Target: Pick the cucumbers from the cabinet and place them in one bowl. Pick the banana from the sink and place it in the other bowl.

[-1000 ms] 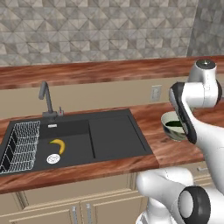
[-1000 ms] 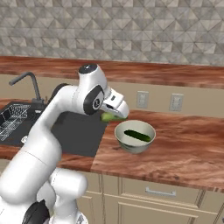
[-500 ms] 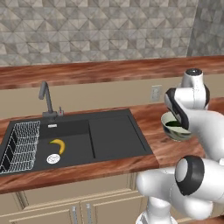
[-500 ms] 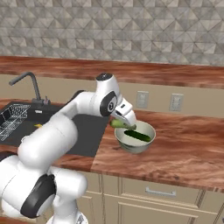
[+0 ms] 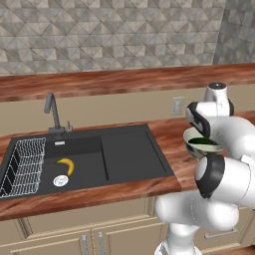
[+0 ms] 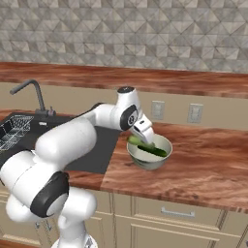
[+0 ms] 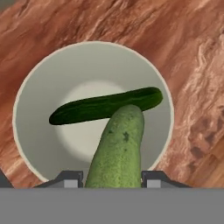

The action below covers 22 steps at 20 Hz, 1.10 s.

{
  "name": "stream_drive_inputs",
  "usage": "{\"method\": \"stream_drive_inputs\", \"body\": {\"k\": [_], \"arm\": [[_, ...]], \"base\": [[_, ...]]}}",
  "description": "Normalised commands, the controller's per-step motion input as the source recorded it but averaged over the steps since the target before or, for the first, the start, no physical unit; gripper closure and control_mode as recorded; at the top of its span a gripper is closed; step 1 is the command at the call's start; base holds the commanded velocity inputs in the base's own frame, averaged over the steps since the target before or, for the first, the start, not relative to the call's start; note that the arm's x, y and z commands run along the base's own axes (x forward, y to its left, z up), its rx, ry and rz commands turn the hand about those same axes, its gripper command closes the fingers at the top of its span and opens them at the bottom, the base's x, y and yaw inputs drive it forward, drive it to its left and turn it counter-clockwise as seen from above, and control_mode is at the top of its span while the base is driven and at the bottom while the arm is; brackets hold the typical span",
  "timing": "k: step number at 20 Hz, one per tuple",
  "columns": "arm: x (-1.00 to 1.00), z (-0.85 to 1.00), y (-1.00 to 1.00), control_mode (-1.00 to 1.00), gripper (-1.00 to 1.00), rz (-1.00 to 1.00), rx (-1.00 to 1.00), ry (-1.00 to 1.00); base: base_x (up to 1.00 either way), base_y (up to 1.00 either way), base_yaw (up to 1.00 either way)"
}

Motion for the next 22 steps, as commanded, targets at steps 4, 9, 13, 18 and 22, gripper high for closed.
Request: {"method": "stream_drive_inputs", "body": {"k": [4,9,13,18,22], "arm": [[0.28,-0.30,-0.15,-1.00,1.00,-0.12,0.01,0.02],[0.26,-0.32,-0.13,-1.00,1.00,-0.09,0.00,0.02],[0.25,-0.35,-0.11,-1.00,1.00,-0.10,0.00,0.04],[0.05,-0.19,-0.04,-1.00,1.00,-0.08,0.00,0.04],[-0.01,-0.17,0.03,-1.00,-1.00,-0.08,0.00,0.05]], "base": [[0.00,0.00,0.00],[0.00,0.00,0.00],[0.00,0.00,0.00],[0.00,0.00,0.00],[0.00,0.00,0.00]]}}
